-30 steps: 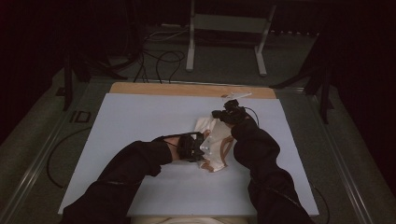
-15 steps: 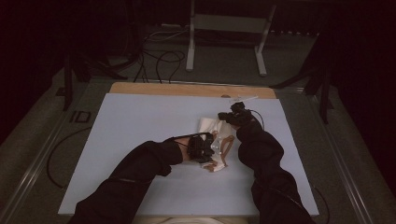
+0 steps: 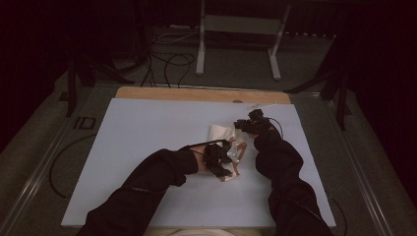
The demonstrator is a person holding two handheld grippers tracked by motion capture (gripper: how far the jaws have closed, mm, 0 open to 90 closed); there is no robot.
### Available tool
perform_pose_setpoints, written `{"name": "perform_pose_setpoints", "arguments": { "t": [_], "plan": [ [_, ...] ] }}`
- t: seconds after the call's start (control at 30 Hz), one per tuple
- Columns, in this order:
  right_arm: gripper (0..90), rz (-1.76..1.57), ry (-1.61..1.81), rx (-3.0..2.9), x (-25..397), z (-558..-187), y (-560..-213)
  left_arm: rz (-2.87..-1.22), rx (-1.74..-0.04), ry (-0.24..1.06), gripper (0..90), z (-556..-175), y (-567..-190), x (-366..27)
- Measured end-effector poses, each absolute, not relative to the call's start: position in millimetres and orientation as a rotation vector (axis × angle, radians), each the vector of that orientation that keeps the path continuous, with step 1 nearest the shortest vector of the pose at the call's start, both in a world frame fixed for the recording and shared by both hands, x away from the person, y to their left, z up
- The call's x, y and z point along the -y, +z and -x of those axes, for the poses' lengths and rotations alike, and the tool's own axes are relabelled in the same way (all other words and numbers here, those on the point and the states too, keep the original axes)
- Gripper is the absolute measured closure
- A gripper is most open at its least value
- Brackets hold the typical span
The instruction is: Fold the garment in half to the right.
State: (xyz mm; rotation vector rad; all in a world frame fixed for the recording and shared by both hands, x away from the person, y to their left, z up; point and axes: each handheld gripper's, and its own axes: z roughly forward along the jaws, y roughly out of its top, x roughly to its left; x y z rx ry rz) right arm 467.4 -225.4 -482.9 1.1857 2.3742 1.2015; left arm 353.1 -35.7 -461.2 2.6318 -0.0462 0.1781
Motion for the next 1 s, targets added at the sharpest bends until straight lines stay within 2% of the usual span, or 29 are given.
{"name": "perform_pose_setpoints", "arguments": {
  "t": [0.1, 0.2, 0.3, 0.37, 0.53, 1.0],
  "plan": [
    [50.3, -1.203, 1.195, -2.383, 228.1, -467.8, -481.8, -2.605, 0.029, 0.165, 42.8, -352.5, -455.2, 32.3],
    [40.5, -1.215, 1.186, -2.381, 229.1, -467.9, -479.0, -2.577, -0.010, 0.158, 33.3, -352.5, -449.4, 28.6],
    [36.7, -1.224, 1.194, -2.376, 229.2, -467.5, -475.5, -2.549, -0.062, 0.141, 23.1, -353.5, -444.4, 23.7],
    [36.5, -1.226, 1.192, -2.372, 229.0, -466.6, -472.7, -2.544, -0.052, 0.140, 12.2, -352.9, -442.1, 19.3],
    [36.7, -1.197, 1.192, -2.376, 227.0, -461.3, -465.2, -2.523, -0.085, 0.148, 1.7, -352.8, -436.2, 7.0],
    [45.4, -1.216, 1.138, -2.395, 228.3, -456.4, -476.8, -2.460, -0.179, 0.175, 0.2, -355.3, -436.1, -37.5]
  ]
}}
